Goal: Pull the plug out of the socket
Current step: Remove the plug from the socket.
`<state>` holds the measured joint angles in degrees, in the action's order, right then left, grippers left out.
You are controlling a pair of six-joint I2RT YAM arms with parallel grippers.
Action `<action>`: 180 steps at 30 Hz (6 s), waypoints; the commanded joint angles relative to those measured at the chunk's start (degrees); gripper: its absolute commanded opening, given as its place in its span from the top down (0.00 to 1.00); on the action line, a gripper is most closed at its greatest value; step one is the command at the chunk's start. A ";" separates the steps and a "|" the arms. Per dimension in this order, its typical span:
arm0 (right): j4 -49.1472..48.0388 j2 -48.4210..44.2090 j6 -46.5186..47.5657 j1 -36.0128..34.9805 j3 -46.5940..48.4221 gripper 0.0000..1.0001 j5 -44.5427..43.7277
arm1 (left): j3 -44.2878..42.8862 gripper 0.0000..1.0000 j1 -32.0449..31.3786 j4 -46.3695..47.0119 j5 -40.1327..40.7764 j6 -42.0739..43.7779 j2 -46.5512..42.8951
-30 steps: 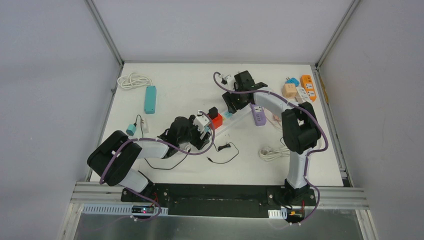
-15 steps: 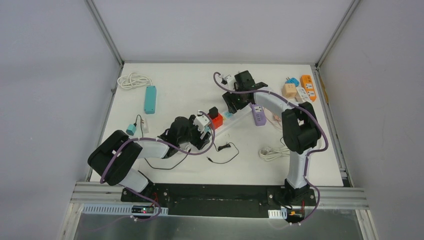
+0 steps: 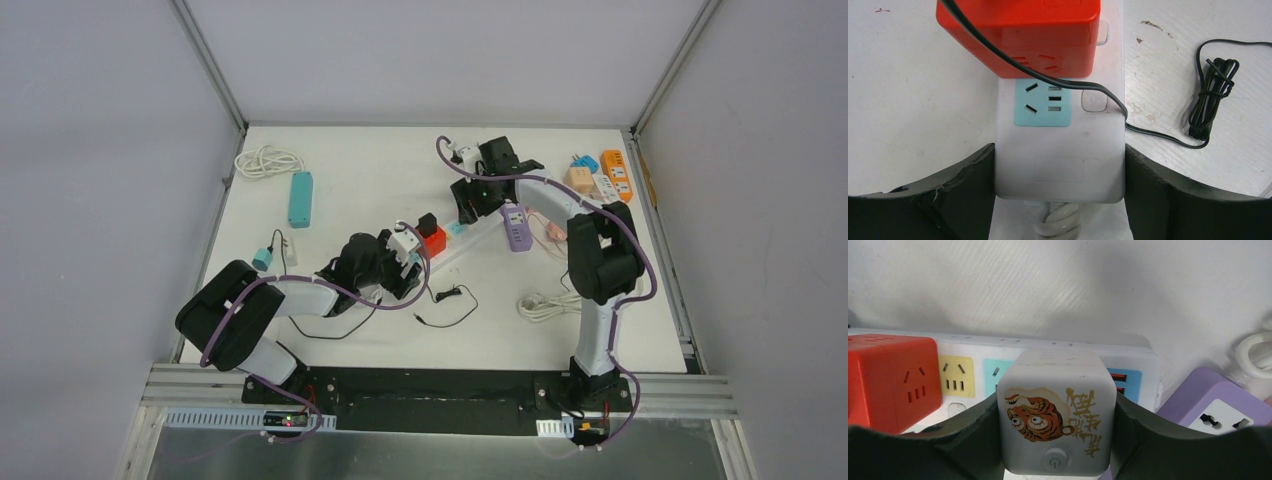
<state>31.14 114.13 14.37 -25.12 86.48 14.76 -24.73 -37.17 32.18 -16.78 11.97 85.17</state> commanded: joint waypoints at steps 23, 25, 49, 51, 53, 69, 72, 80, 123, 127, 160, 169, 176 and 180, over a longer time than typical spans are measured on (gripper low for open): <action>5.33 -0.14 3.32 -2.40 0.56 1.00 -1.61 | -1.27 1.00 -0.71 -1.94 -4.67 -0.29 0.69; 4.58 -0.83 5.09 -4.31 0.11 1.00 -5.40 | -1.37 1.00 -0.71 -2.10 -4.67 -0.28 0.79; 4.82 -1.45 10.84 -6.96 0.01 1.00 -12.28 | -1.64 1.00 -0.71 -3.35 -5.44 -0.19 0.45; 5.36 -1.36 10.14 -6.40 0.20 1.00 -10.40 | -1.55 1.00 -0.71 -3.57 -5.44 -0.19 0.22; 6.85 -0.80 8.34 -4.66 1.13 1.00 -5.05 | -1.47 1.00 -0.71 -3.62 -5.55 -0.19 0.09; 4.75 -0.64 10.76 -6.23 -0.52 1.00 -13.05 | -1.72 1.00 -0.71 -3.97 -5.66 -0.10 0.25; 4.62 -0.94 10.44 -5.95 -0.51 1.00 -12.57 | -1.70 1.00 -0.71 -3.91 -5.66 -0.01 0.32; 11.22 2.59 4.63 0.66 3.45 1.00 7.13 | -1.90 1.00 -0.71 -3.98 -5.91 0.07 0.62; 13.84 1.74 8.53 -0.09 3.75 1.00 11.58 | -2.16 1.00 -0.71 -4.14 -6.52 0.16 1.04; 11.29 0.70 8.56 -0.95 2.66 1.00 2.10 | -2.16 1.00 -0.71 -4.15 -6.52 0.14 1.05; 4.36 -2.25 10.99 -7.92 0.01 1.00 -17.47 | -2.78 1.00 -0.71 -4.48 -6.96 0.17 1.98; 11.51 -0.99 6.50 -0.82 3.07 1.00 10.43 | -2.84 1.00 -0.71 -4.81 -6.87 0.34 1.83; 6.76 -3.27 11.27 -5.92 1.27 1.00 -13.67 | -3.17 1.00 -0.71 -5.10 -6.96 0.34 2.29; 6.89 -3.68 11.78 -7.21 1.08 1.00 -14.34 | -3.22 1.00 -0.71 -5.42 -6.96 0.51 2.12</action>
<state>37.12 113.32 20.05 -29.98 87.79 2.02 -27.20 -37.52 29.36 -20.53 11.03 86.50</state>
